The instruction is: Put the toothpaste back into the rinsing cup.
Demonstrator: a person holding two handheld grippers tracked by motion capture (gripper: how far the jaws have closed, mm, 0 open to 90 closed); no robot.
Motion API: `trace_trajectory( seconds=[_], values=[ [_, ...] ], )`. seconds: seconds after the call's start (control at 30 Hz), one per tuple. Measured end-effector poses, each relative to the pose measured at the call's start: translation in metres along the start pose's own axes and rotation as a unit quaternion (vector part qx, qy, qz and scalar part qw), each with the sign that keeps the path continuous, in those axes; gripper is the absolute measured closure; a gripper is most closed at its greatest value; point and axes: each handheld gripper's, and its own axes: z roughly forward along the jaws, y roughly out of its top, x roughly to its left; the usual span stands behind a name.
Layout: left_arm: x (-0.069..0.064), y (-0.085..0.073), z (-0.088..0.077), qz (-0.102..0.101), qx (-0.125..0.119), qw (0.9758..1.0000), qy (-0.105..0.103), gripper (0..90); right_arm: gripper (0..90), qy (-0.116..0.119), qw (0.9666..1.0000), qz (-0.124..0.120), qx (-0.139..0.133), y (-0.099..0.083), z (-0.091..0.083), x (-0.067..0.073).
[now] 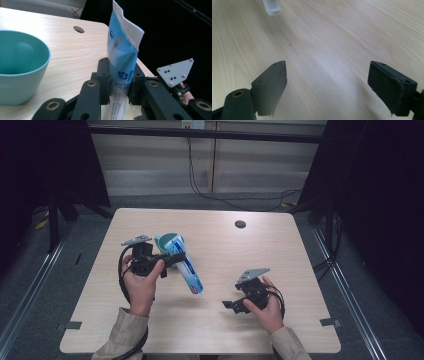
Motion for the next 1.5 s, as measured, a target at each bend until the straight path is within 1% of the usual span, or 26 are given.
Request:
trace_trajectory(
  seconds=[0.07, 0.1, 0.13, 0.2, 0.4, 0.43, 0.63, 0.7, 0.77, 0.8, 0.83, 0.97, 1.03, 1.23, 1.33, 1.43, 1.5],
  values=[
    [-0.001, 0.002, -0.001, 0.006, 0.001, 1.0000, 0.004, 75.8, 15.2, -0.006, 1.0000, -0.004, 0.000, -0.005, -0.001, -0.001],
    [-0.001, 0.002, -0.001, 0.006, 0.001, 1.0000, 0.004, 75.8, 15.2, -0.006, 1.0000, -0.004, 0.000, -0.005, -0.001, -0.001],
    [-0.002, 0.004, -0.002, 0.012, 0.000, 0.9999, 0.006, 75.8, 15.3, -0.011, 0.9999, -0.005, -0.001, -0.009, -0.001, -0.002],
    [-0.003, 0.006, -0.002, 0.016, 0.000, 0.9998, 0.008, 75.8, 15.2, -0.012, 0.9999, -0.002, 0.000, -0.012, -0.002, -0.003],
    [-0.004, 0.009, -0.004, 0.020, -0.005, 0.9997, 0.014, 75.7, 15.2, -0.018, 0.9998, -0.001, -0.003, -0.019, -0.003, -0.005],
    [-0.003, 0.009, -0.004, 0.020, -0.004, 0.9997, 0.013, 75.7, 15.2, -0.022, 0.9997, 0.001, -0.005, -0.021, -0.004, -0.006],
    [-0.004, 0.014, -0.006, 0.023, -0.009, 0.9995, 0.018, 75.7, 15.2, -0.025, 0.9996, 0.010, -0.009, -0.029, -0.005, -0.009],
    [-0.004, 0.015, -0.007, 0.024, -0.010, 0.9995, 0.019, 75.7, 15.1, -0.029, 0.9995, 0.008, -0.005, -0.031, -0.005, -0.009],
    [-0.005, 0.017, -0.007, 0.025, -0.013, 0.9994, 0.022, 75.6, 15.0, -0.030, 0.9995, 0.008, -0.009, -0.033, -0.005, -0.009],
    [-0.005, 0.018, -0.007, 0.026, -0.010, 0.9994, 0.022, 75.6, 15.0, -0.031, 0.9994, 0.007, -0.012, -0.034, -0.006, -0.009],
    [-0.004, 0.019, -0.007, 0.027, -0.012, 0.9993, 0.023, 75.6, 15.0, -0.031, 0.9994, 0.007, -0.012, -0.034, -0.006, -0.009],
    [-0.004, 0.023, -0.010, 0.029, -0.014, 0.9991, 0.027, 75.6, 14.5, -0.043, 0.9990, -0.008, -0.013, -0.036, -0.005, -0.007],
    [-0.004, 0.025, -0.011, 0.027, -0.016, 0.9991, 0.027, 75.6, 14.4, -0.046, 0.9988, -0.008, -0.016, -0.037, -0.004, -0.006],
    [-0.004, 0.033, -0.015, 0.030, -0.021, 0.9989, 0.030, 75.6, 14.4, -0.051, 0.9985, -0.012, -0.014, -0.038, -0.004, -0.005],
    [-0.004, 0.038, -0.016, 0.031, -0.025, 0.9987, 0.032, 75.6, 14.1, -0.061, 0.9978, -0.019, -0.014, -0.038, -0.003, -0.003],
    [-0.005, 0.041, -0.016, 0.034, -0.025, 0.9985, 0.035, 75.6, 14.1, -0.063, 0.9978, -0.017, -0.016, -0.039, -0.003, -0.003],
    [-0.006, 0.044, -0.016, 0.035, -0.027, 0.9985, 0.034, 75.5, 13.8, -0.064, 0.9976, -0.016, -0.023, -0.040, -0.002, -0.003]
  ],
)
